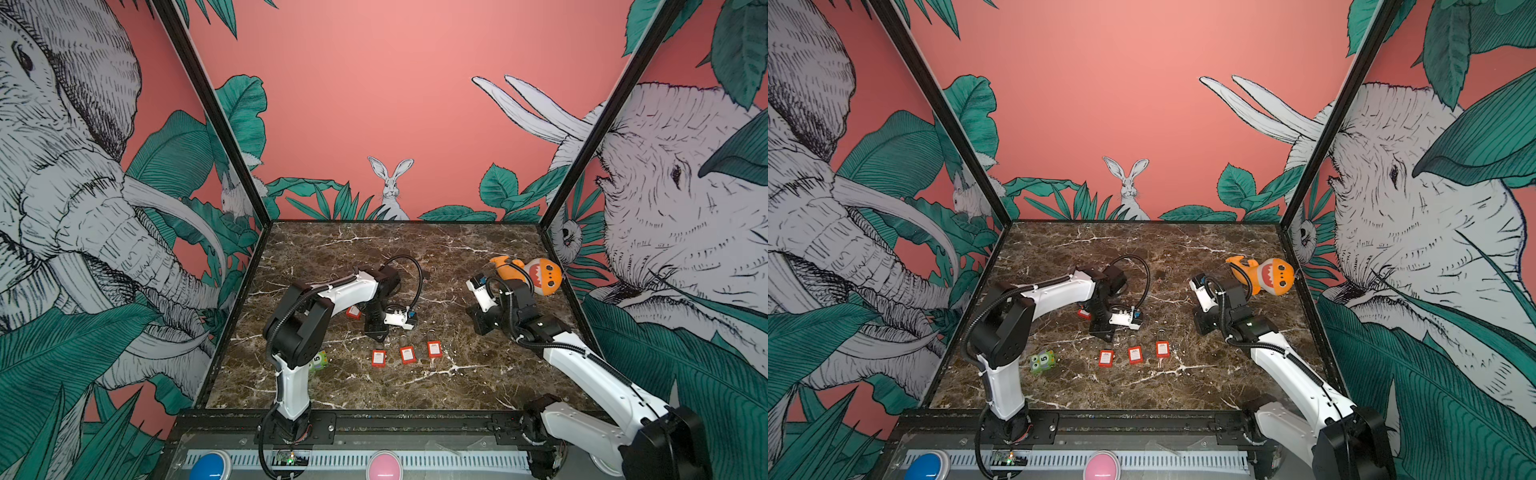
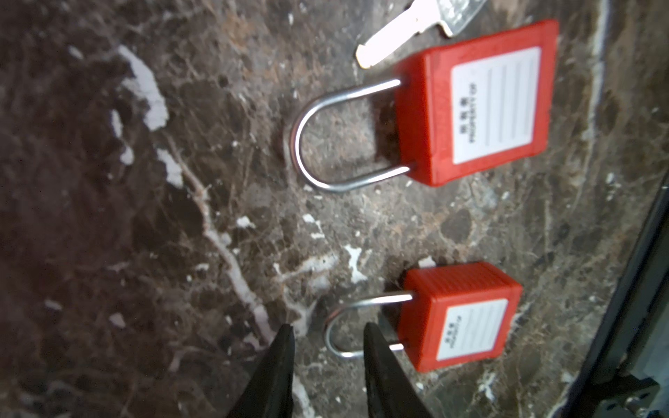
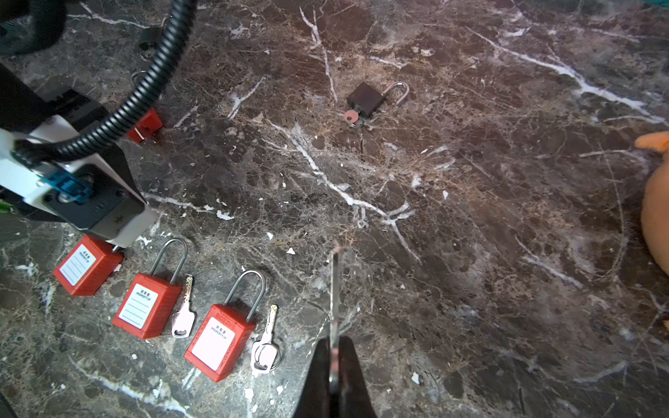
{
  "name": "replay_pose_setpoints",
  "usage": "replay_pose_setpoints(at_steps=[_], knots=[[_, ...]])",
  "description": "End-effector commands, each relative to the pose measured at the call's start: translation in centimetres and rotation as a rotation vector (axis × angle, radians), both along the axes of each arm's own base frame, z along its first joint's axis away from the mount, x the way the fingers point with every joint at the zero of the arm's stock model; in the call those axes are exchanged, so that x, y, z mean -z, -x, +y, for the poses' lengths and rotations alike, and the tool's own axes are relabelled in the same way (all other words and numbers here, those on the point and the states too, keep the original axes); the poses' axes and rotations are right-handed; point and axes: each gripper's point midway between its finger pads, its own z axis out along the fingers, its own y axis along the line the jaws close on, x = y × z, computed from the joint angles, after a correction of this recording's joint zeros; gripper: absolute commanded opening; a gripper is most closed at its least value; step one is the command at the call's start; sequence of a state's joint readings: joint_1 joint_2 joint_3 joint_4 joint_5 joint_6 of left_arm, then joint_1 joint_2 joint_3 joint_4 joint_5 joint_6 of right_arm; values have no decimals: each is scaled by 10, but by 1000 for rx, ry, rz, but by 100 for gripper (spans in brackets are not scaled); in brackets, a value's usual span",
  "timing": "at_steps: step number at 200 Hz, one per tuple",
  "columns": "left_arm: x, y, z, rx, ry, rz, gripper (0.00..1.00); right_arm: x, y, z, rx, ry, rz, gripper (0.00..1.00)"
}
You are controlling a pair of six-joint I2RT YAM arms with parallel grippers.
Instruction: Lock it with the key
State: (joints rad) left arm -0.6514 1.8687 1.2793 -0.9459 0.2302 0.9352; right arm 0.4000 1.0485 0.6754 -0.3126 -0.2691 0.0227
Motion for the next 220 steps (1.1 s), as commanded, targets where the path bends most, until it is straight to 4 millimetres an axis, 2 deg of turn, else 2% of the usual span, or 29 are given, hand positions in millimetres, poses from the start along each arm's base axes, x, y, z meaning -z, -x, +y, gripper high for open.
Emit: replay_pose_setpoints(at_steps=[1,21,51,86,112,124,140,189,208,220], knots=[[-42,-12,-6,-86,151,-95,40,-7,9,22,-58,-75,55,0],[-65,-25,-3,-196,280,-180,43,5,24,43,-126,-55,124,0],[-102,-57,8,-396,464,-367,46,20,42,77,-177,-28,242,0],[-125,-72,22,-562,564,-449,48,30,56,127,-248,2,381,0],[-127,-74,31,-631,582,-455,48,36,63,155,-291,63,474,0],[-127,-75,34,-648,590,-469,48,48,69,165,-313,101,532,0],[-127,-75,38,-677,606,-487,49,53,73,176,-328,126,570,0],[-124,-73,44,-724,632,-502,49,68,86,190,-341,190,621,0],[-124,-73,45,-734,637,-504,49,78,91,190,-335,224,642,0],[-123,-72,45,-733,635,-501,49,74,86,199,-332,213,635,0]])
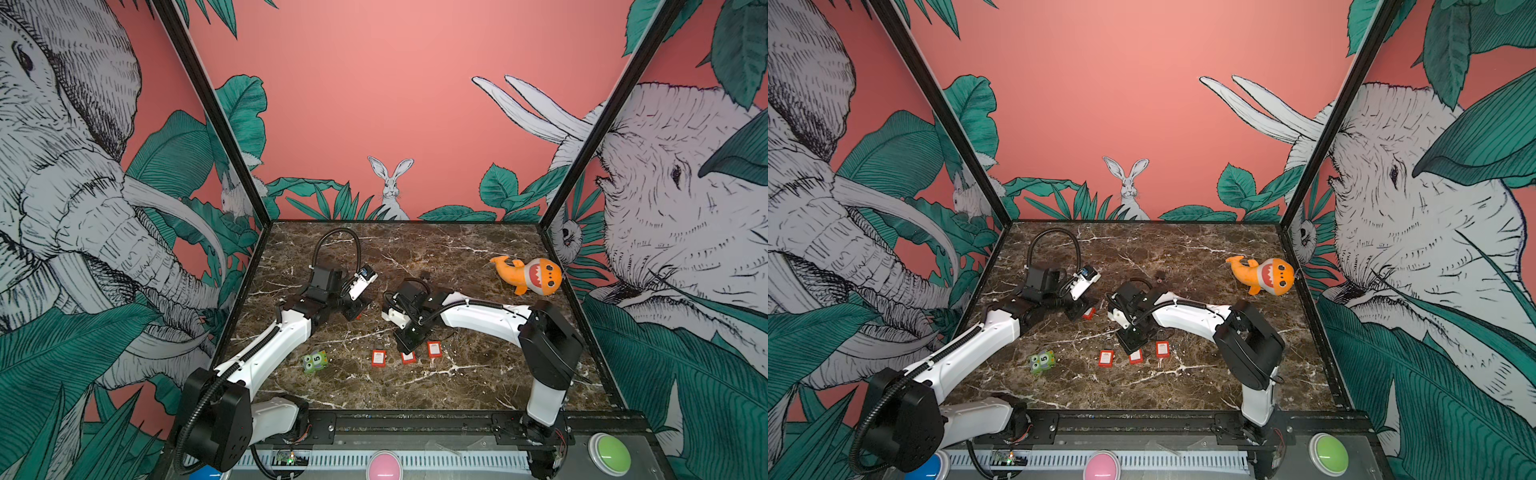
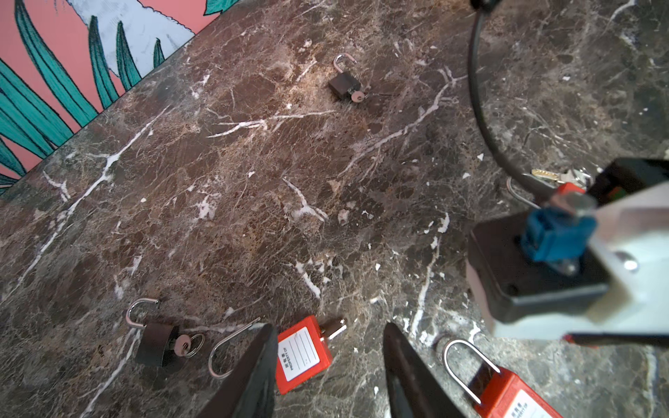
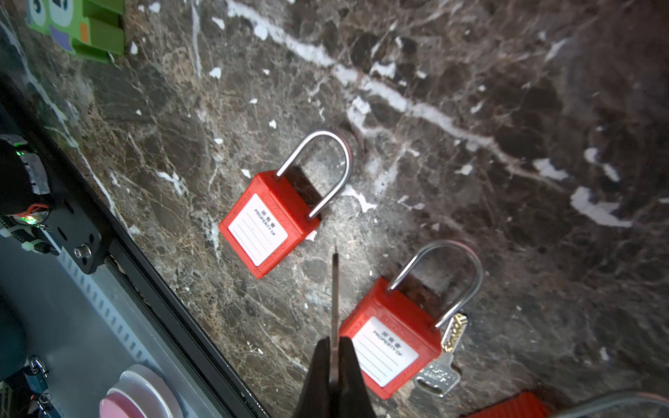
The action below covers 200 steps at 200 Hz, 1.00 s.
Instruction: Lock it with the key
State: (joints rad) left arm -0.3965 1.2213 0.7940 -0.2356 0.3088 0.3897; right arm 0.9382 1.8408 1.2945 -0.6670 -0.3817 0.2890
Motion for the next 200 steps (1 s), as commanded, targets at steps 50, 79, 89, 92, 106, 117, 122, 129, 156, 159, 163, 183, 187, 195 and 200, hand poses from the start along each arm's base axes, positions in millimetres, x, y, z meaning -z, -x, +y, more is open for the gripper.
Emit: replay_pose_setpoints(at_steps=[50,79,89,92,106,117,122,129,156,159,163,183,187,195,200], knots=[[-6,3,6,-33,24,-22,50,12,0,13,51,71,56,0],[-7,5,9,-40,16,-28,50,20,1,11,71,122,86,0],[-8,5,10,-42,15,-33,50,20,1,9,85,133,86,0],[-8,5,10,-43,16,-35,50,20,1,8,91,134,87,0],[-8,5,10,-45,17,-38,50,21,0,8,109,132,83,0],[-9,4,9,-44,18,-38,51,22,1,9,108,135,88,0],[-9,4,9,-44,18,-38,51,22,2,9,109,135,93,0],[-9,3,9,-44,19,-39,51,24,2,9,108,140,101,0],[-11,4,8,-39,23,-35,51,26,4,11,102,150,113,6],[-11,4,8,-38,22,-36,51,26,3,11,102,150,112,7],[-10,4,8,-37,20,-35,51,26,4,11,99,153,114,8],[-9,5,9,-39,16,-40,51,25,4,12,90,162,114,13],[-9,5,9,-41,16,-42,51,25,4,12,88,163,113,15],[-7,5,10,-42,14,-40,51,24,4,13,80,161,108,17],[-8,4,10,-41,16,-42,51,23,4,13,75,161,107,18]])
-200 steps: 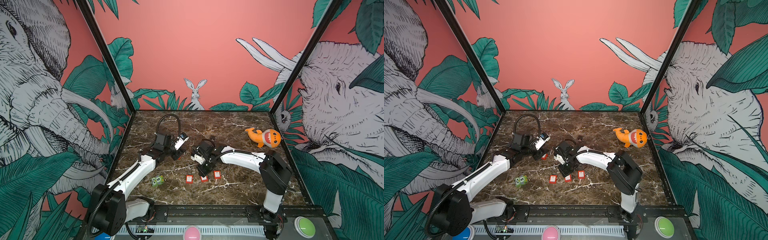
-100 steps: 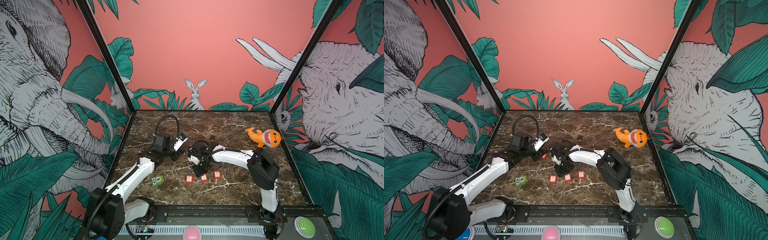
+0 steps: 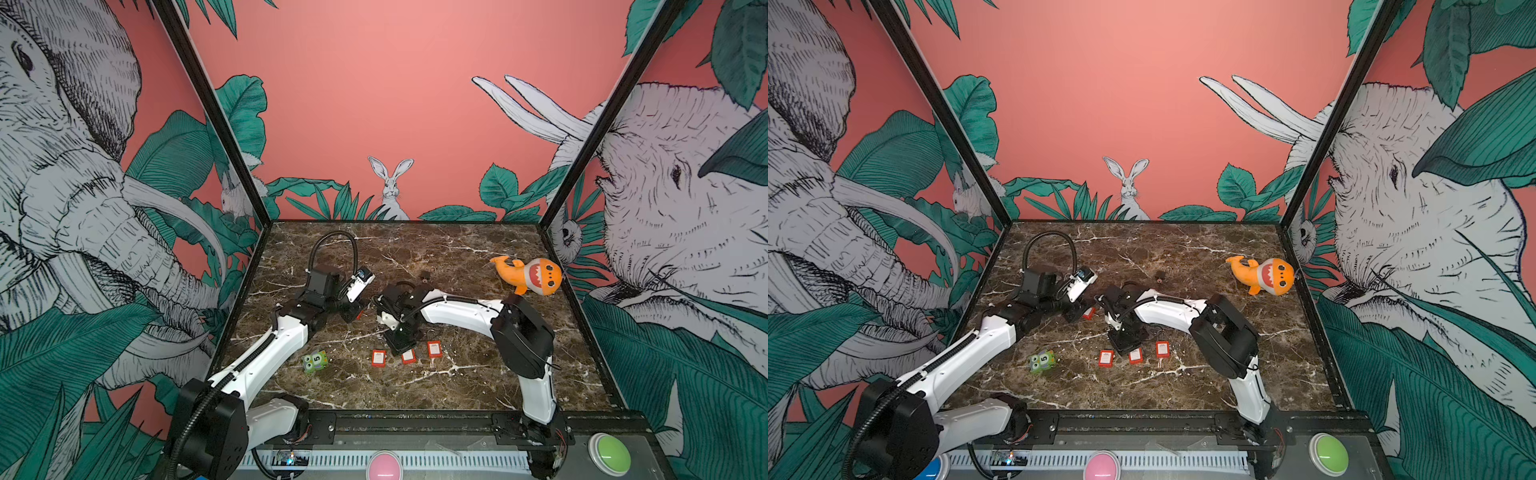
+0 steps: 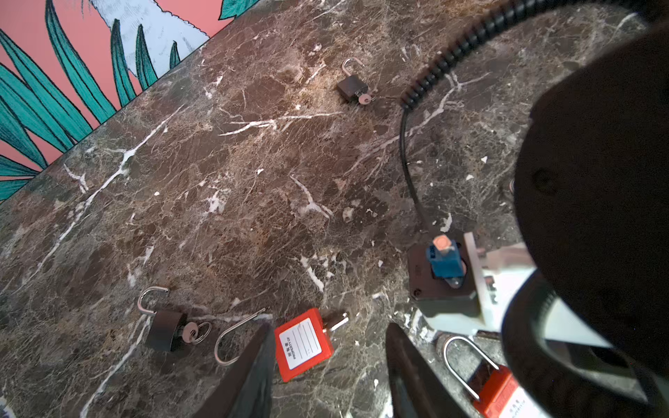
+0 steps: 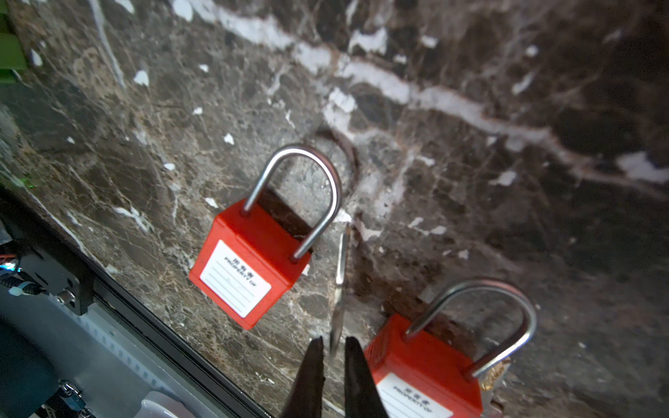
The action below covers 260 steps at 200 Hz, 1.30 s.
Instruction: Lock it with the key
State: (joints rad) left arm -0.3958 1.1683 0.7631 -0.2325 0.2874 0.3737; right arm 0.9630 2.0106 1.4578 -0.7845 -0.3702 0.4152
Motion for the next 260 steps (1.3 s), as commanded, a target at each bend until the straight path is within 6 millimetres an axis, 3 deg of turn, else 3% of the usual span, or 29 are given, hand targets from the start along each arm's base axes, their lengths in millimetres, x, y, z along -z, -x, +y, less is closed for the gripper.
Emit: replay_pose_setpoints(at_steps=[1,54,103,119,143,163,204,221,260], knots=[[-4,-1,3,-13,10,-21,51,0,5,0,-23,30,2,18],[-9,-5,4,-25,10,-39,52,-16,-1,2,-76,10,-52,22],[-41,-22,16,-132,59,-162,52,-61,-70,-9,-84,2,-460,30],[-54,-30,28,-213,81,-211,62,-74,-95,-14,-90,4,-593,33],[-66,-40,47,-340,132,-260,75,-87,-127,-20,-60,0,-713,52],[-68,-49,67,-444,165,-261,80,-91,-139,-6,-79,-86,-697,54],[-64,-68,104,-644,289,-148,84,-81,-142,39,-263,-269,-715,59],[-61,-76,113,-694,343,-100,84,-79,-139,57,-354,-356,-740,65],[-60,-88,122,-738,446,-15,84,-65,-134,92,-446,-471,-662,69]])
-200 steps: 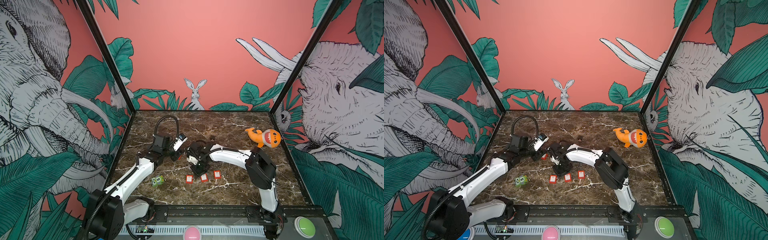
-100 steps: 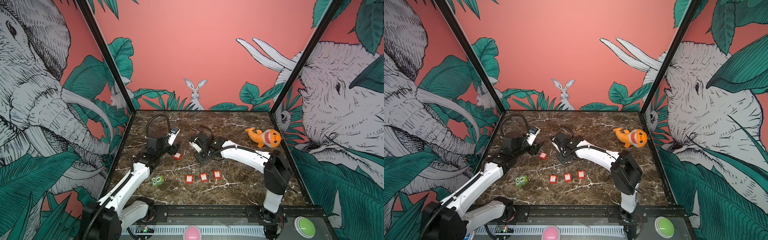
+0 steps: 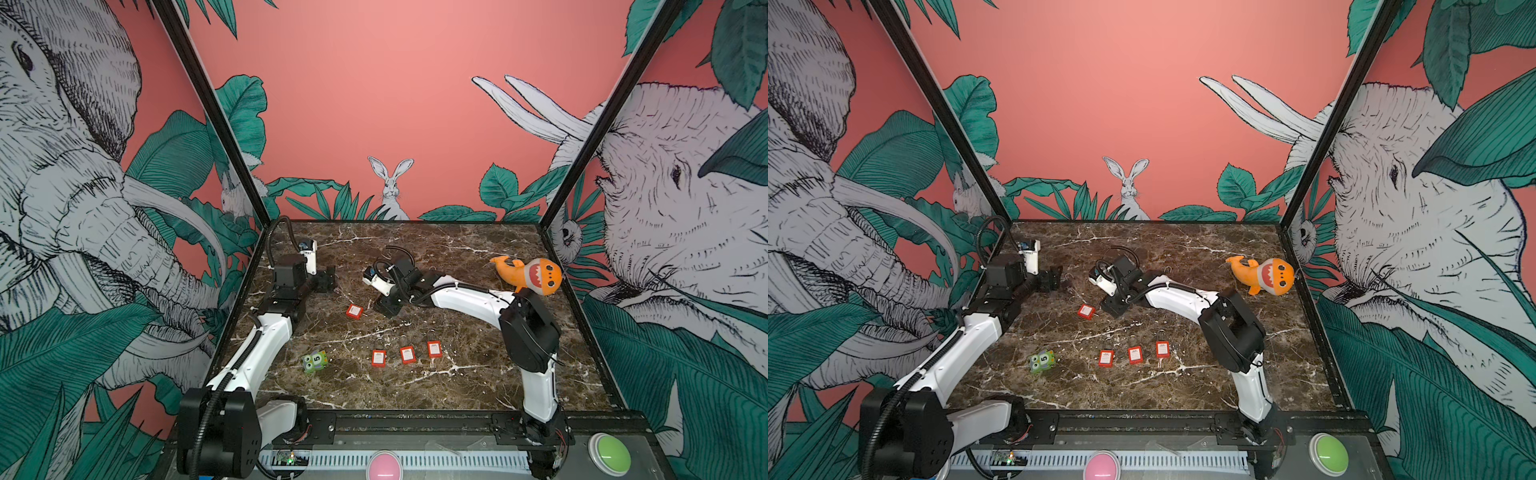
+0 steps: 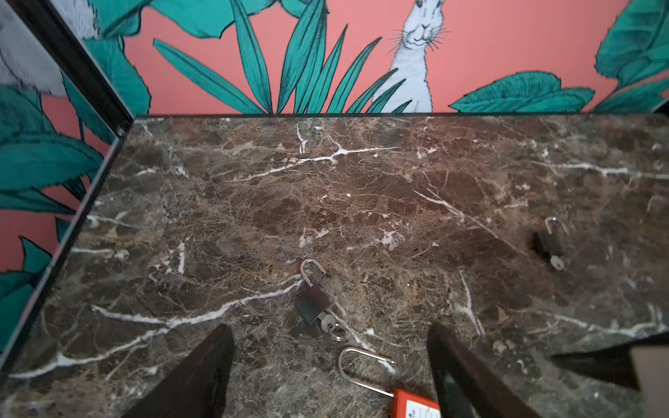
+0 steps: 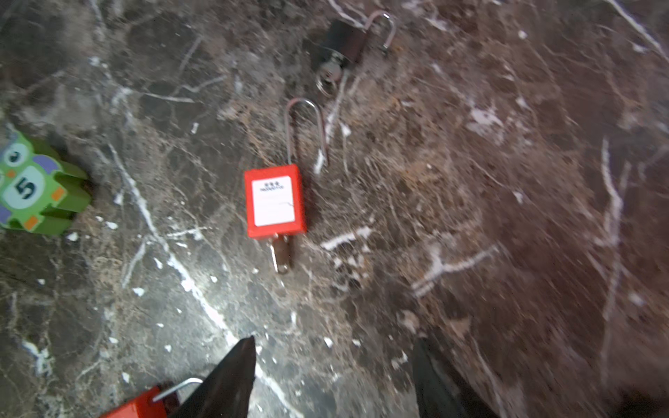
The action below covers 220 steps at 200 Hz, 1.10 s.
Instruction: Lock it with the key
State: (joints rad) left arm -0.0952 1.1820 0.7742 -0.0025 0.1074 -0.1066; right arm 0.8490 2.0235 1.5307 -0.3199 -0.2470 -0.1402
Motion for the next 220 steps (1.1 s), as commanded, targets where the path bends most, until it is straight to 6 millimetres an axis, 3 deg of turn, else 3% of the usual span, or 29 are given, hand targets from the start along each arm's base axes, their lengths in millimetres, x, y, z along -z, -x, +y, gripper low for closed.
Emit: replay_pose_setpoints(at_steps=[1,45,81,123,141,175,220], knots=[[-17,-7,-1,-22,137,-2,84,-9,3,37,-143,-111,-2,69],[-10,-12,-3,-5,148,35,84,14,3,66,-185,-77,48,70],[-11,-14,-2,2,126,45,84,32,-6,71,-162,-33,37,70],[-12,-14,-4,20,114,50,84,47,10,81,-207,-49,104,70],[-12,-13,-5,30,110,55,83,56,7,81,-185,-7,82,69],[-11,-11,-6,43,101,61,82,72,-5,77,-120,84,32,65],[-14,-7,-8,61,94,54,80,73,-2,79,-135,79,22,51]])
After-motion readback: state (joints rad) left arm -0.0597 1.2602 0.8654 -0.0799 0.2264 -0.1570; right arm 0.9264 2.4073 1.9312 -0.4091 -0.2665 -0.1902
